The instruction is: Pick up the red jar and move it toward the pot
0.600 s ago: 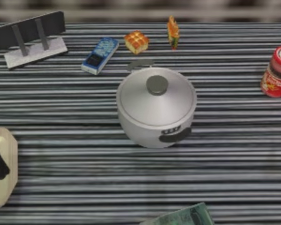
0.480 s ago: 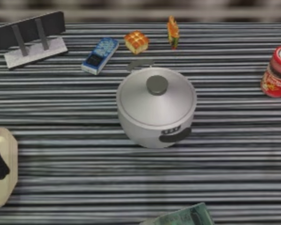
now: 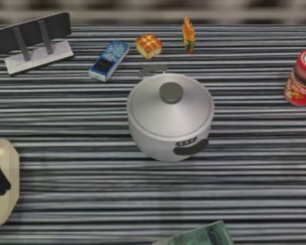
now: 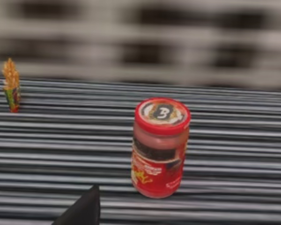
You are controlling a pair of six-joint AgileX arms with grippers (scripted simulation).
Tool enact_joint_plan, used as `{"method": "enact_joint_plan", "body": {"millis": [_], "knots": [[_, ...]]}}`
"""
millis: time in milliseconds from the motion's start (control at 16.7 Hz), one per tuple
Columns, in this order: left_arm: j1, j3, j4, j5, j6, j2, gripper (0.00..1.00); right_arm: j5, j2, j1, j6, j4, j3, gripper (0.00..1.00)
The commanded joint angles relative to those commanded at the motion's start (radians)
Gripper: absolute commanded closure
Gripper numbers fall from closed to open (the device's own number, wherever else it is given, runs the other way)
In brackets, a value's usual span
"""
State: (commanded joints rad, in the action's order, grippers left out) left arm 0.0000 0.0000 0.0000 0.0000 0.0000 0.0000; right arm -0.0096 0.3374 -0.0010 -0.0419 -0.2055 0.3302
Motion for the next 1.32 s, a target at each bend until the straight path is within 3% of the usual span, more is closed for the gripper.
{"method": "enact_joint_plan", "body": {"millis": [960, 1320], "knots": [[0.0, 0.0, 0.0, 0.0, 0.0, 0.0, 0.0, -0.019, 1.544, -0.014, -0.248, -0.886, 1.529, 0.0], [0.0, 0.0, 0.0, 0.0, 0.0, 0.0, 0.0, -0.028, 1.999, -0.012, -0.328, -1.128, 1.965, 0.0]]}}
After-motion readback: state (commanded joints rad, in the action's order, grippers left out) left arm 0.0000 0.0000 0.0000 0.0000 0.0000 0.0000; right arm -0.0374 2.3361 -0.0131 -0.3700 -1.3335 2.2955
